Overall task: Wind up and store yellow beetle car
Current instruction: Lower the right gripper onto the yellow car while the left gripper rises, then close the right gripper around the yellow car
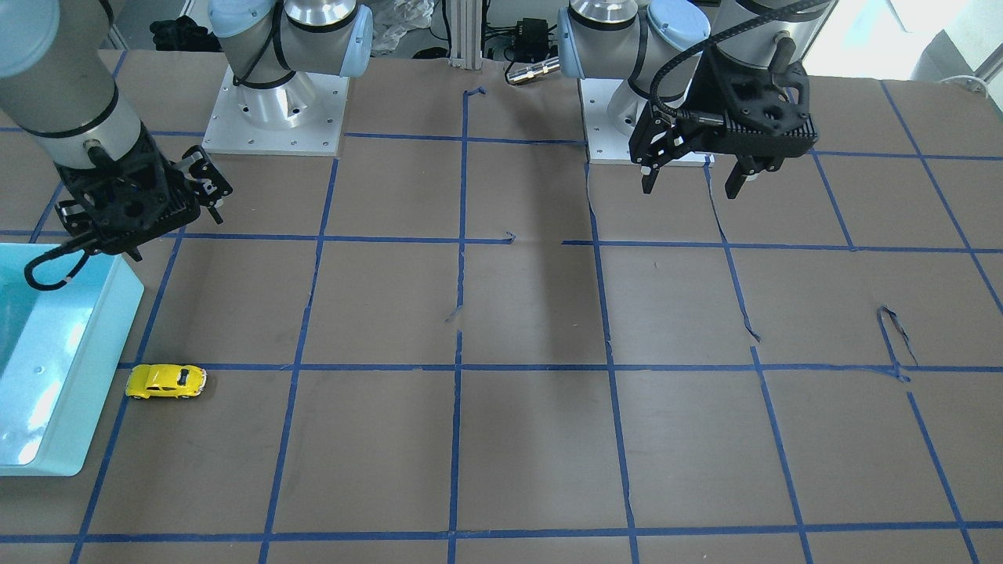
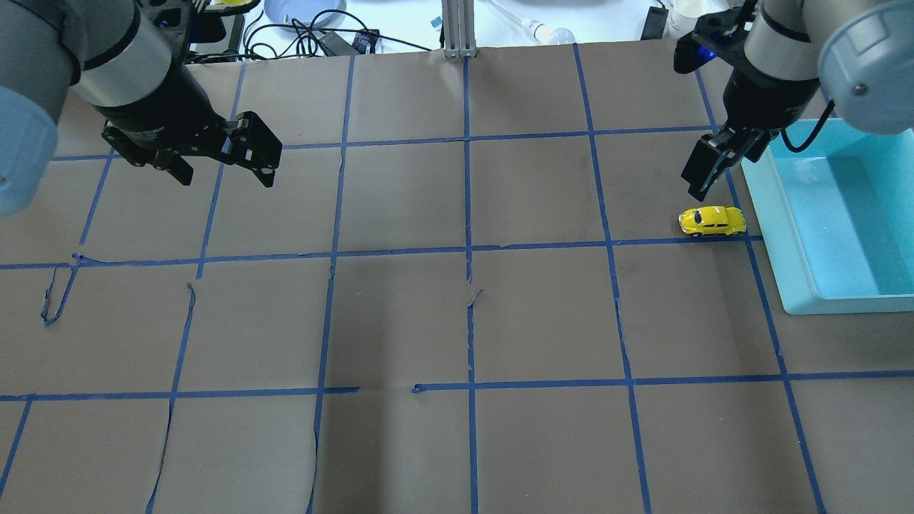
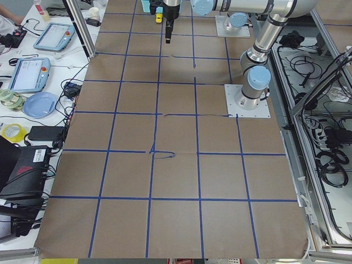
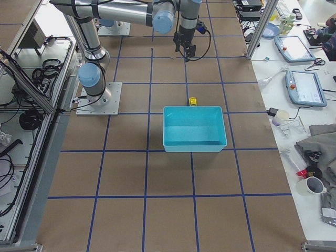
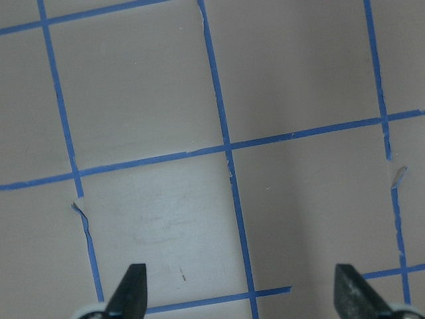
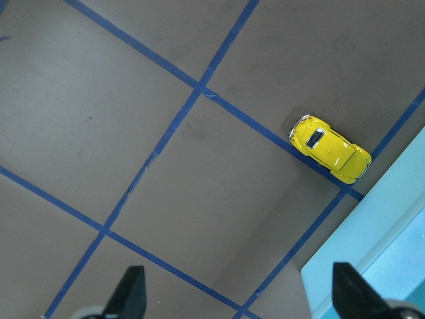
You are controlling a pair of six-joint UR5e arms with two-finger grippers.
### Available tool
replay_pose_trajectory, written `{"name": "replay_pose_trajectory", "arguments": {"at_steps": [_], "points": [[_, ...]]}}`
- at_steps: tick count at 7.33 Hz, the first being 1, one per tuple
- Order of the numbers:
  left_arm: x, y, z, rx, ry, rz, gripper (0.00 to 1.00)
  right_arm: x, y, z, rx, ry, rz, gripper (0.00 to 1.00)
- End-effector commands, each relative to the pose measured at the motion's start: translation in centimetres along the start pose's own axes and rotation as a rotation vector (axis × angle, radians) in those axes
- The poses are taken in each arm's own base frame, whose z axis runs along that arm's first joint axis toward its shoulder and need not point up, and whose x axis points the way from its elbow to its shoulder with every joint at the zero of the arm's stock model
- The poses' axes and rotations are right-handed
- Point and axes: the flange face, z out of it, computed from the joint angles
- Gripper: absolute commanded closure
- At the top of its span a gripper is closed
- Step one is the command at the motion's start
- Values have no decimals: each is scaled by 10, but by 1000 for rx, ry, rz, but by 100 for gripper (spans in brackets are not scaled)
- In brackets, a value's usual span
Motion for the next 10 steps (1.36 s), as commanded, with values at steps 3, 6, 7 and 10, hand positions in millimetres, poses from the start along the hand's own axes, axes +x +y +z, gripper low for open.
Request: {"name": "replay_pose_trajectory", "arguments": {"at_steps": [3, 6, 7, 10], "points": [[2, -20, -11, 21, -10, -34, 0, 38, -18, 93, -58, -85, -446, 0], [9, -22, -31, 52, -8, -29, 0, 84, -40, 137, 0, 85, -796, 0], [10, -22, -29, 47, -11, -24, 0, 91, -46, 148, 7, 136, -898, 0], [13, -22, -32, 55, -8, -4, 0, 116, -28, 197, 4, 72, -945, 0]]}}
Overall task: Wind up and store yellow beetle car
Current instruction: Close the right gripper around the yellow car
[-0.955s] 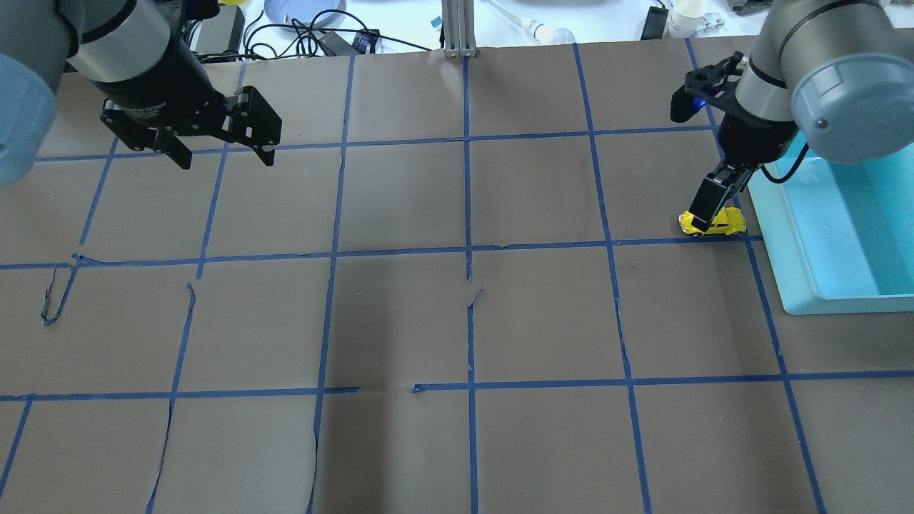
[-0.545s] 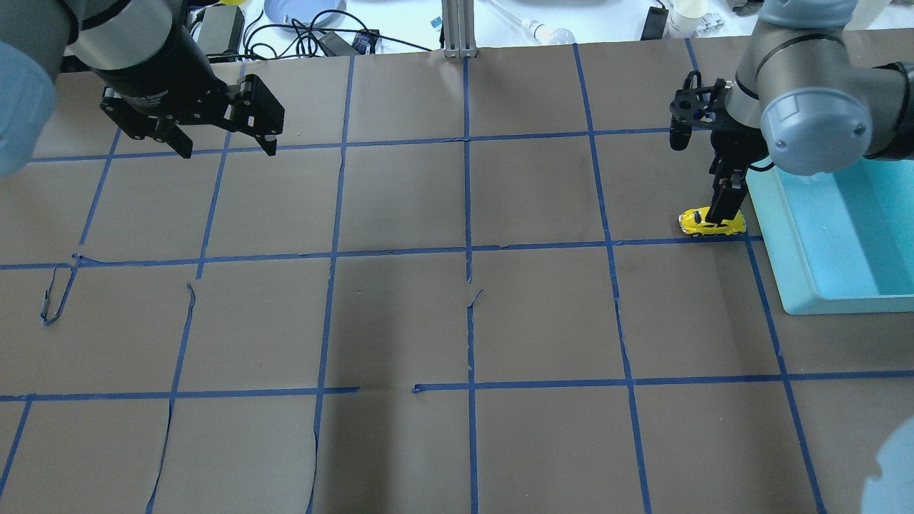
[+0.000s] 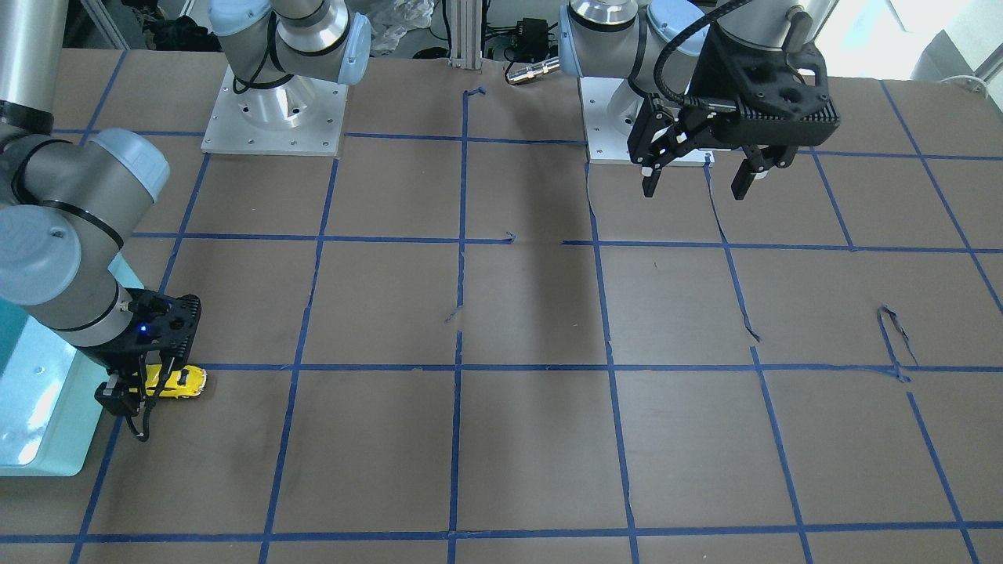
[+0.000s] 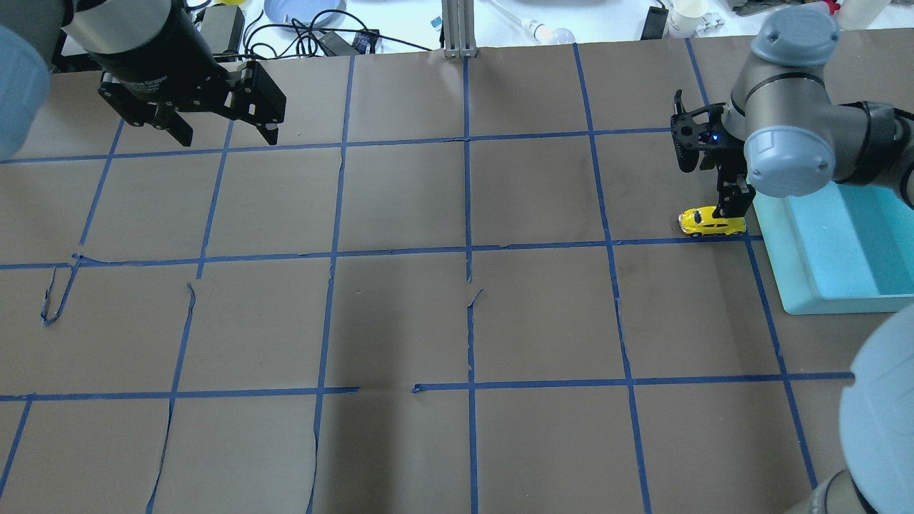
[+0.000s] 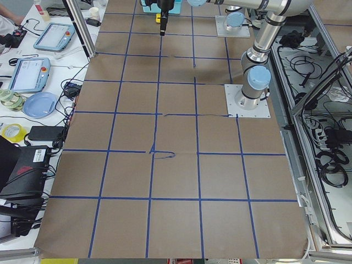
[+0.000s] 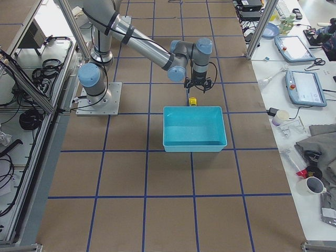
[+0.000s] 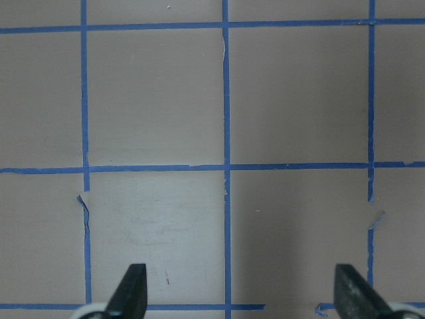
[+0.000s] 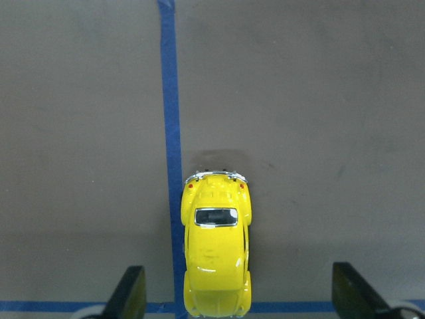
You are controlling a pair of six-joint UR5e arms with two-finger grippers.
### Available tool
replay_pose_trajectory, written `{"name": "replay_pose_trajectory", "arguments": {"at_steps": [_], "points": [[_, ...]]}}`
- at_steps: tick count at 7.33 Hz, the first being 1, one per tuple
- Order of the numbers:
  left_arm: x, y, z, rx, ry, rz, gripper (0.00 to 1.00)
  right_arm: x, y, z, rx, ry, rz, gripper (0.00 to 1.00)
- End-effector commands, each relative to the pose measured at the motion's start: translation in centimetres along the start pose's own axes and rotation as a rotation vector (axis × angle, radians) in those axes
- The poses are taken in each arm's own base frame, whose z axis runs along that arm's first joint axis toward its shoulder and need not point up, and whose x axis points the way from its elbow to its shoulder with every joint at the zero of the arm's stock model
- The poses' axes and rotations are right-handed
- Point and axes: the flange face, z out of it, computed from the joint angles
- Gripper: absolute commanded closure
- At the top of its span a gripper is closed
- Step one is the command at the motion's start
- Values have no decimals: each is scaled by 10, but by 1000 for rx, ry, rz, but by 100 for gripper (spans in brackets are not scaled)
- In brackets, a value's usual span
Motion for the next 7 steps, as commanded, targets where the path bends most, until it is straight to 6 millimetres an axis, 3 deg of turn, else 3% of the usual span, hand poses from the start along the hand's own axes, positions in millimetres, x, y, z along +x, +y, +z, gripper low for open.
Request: {"name": "replay_pose_trajectory", "arguments": {"at_steps": [1, 4, 6, 7], "points": [[0, 0, -1, 2, -1, 5, 0, -10, 8, 30, 9, -13, -18, 0], [-4, -1, -2, 6, -3, 16, 0, -14, 20, 51, 18, -35, -66, 1], [0, 0, -1, 3, 8, 10, 0, -13, 20, 49, 20, -30, -69, 72], [1, 1, -3, 6, 7, 12, 0, -11, 19, 47, 36, -20, -68, 88]]}}
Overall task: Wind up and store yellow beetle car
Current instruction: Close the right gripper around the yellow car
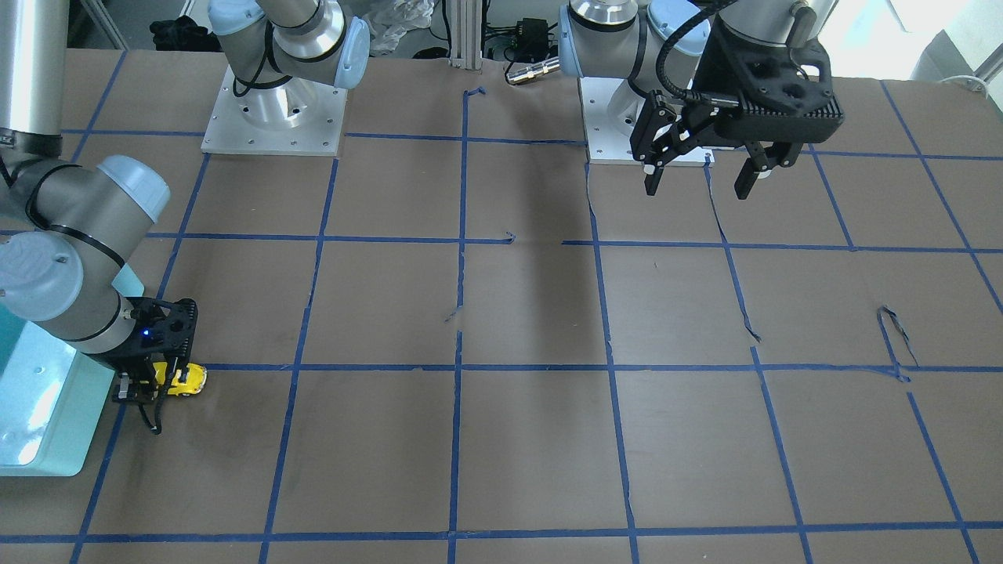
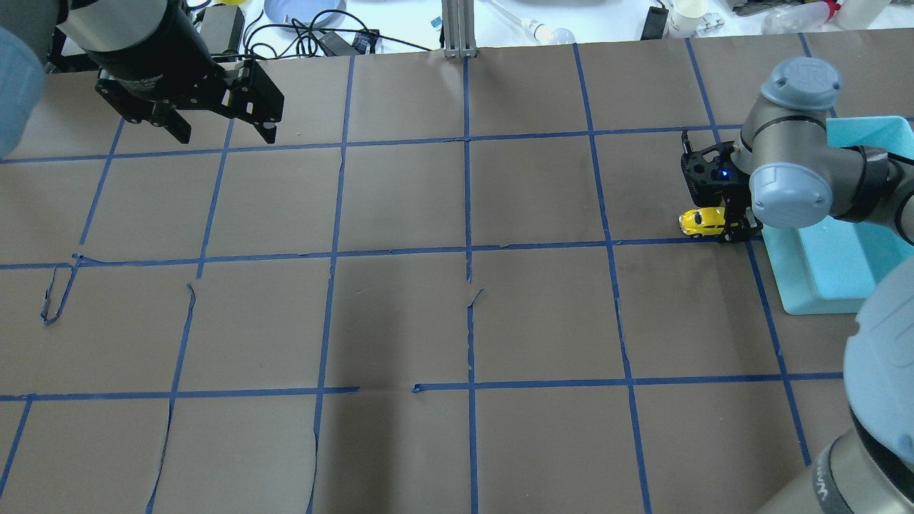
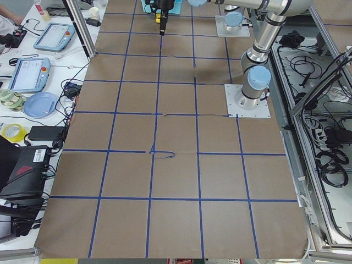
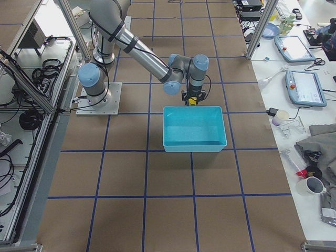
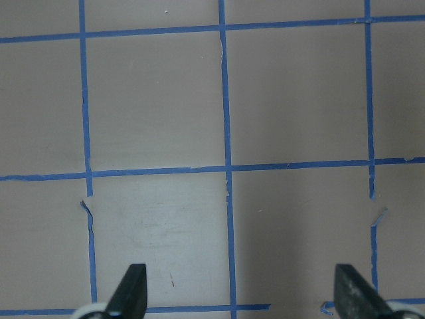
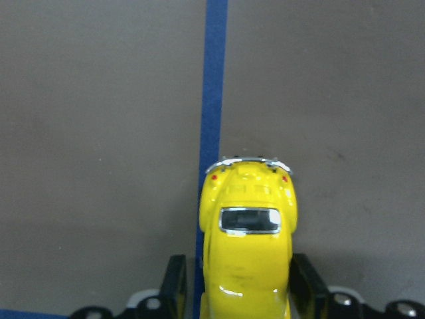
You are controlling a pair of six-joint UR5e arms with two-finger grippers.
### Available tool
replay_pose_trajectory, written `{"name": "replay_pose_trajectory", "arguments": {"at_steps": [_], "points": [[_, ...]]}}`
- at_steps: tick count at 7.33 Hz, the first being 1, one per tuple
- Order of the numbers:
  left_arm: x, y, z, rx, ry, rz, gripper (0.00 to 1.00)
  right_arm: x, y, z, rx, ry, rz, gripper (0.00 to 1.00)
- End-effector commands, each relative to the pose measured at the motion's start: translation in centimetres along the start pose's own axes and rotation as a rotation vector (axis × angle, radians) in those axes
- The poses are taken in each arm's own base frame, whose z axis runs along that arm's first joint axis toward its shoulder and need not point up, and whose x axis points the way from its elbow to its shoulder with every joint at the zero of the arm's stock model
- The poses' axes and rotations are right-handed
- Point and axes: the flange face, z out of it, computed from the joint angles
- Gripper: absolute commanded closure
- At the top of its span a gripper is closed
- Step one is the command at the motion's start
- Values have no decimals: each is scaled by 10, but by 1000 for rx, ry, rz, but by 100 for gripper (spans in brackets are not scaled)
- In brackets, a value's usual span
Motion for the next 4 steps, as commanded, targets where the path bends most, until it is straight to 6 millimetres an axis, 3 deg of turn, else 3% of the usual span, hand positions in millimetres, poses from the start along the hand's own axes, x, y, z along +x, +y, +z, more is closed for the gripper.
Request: {"name": "replay_pose_trajectory", "arguments": {"at_steps": [1, 2, 4], "points": [[2, -1, 0, 2, 3, -1, 0, 3, -1, -4, 26, 19, 2, 94], [2, 0, 0, 2, 6, 0, 0, 4, -1, -15, 32, 39, 6, 97], [2, 0, 0, 7, 6, 0, 0, 13, -7, -72, 87, 117, 6, 98]]}}
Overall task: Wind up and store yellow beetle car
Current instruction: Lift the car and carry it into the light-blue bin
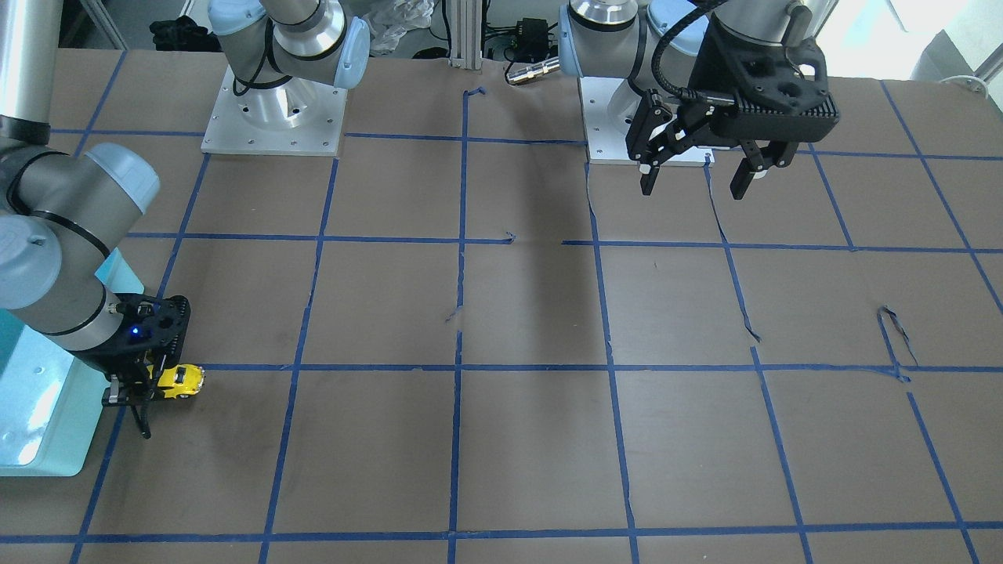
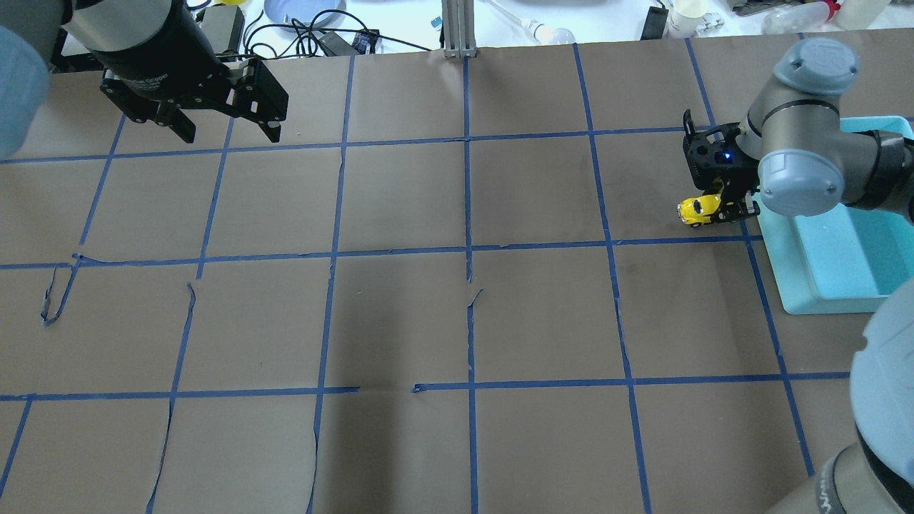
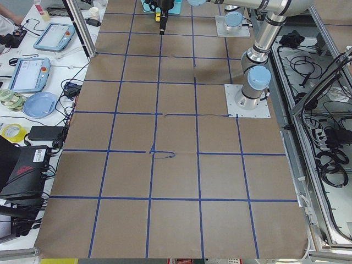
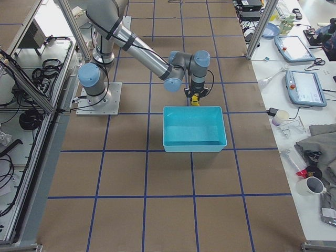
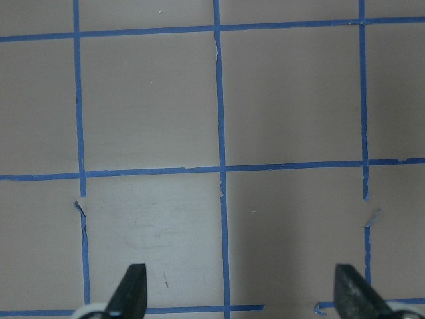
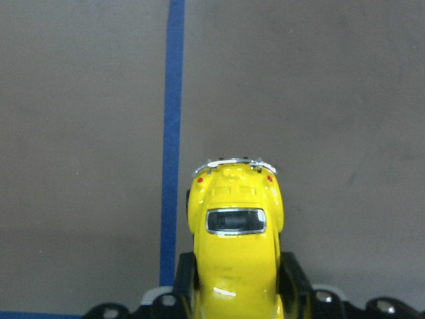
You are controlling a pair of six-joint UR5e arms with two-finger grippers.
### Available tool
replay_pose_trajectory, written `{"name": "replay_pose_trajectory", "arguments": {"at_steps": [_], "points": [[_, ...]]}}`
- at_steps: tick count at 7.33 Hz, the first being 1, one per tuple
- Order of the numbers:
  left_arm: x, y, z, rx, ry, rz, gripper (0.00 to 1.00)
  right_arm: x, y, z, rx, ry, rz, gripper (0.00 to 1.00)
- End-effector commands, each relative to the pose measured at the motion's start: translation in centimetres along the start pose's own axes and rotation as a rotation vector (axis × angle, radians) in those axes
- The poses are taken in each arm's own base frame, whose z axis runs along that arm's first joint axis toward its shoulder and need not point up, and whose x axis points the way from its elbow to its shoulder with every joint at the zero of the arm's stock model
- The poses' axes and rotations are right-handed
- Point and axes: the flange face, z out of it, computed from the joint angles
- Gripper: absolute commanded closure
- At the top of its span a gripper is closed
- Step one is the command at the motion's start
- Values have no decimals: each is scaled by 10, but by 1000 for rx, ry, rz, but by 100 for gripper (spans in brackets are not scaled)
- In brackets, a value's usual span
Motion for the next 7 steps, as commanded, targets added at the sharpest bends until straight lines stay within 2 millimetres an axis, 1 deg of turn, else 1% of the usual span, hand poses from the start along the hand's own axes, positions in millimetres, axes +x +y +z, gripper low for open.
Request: {"name": "replay_pose_trajectory", "arguments": {"at_steps": [1, 2, 3, 4, 5, 6, 7], "points": [[0, 1, -1, 3, 0, 0, 0, 4, -9, -63, 47, 61, 2, 98], [0, 0, 0, 3, -1, 2, 0, 6, -2, -79, 29, 64, -6, 98], [0, 1, 0, 1, -1, 2, 0, 7, 16, -97, -1, 76, 10, 98], [0, -1, 1, 0, 0, 2, 0, 1, 46, -116, -40, 68, 51, 98], [1, 0, 1, 1, 1, 3, 0, -13, 92, -116, -31, 47, 92, 98], [1, 0, -1, 4, 1, 3, 0, -32, 143, -111, -24, 32, 99, 98], [1, -2, -2, 6, 1, 3, 0, -54, 177, -88, 1, -9, 109, 98]]}}
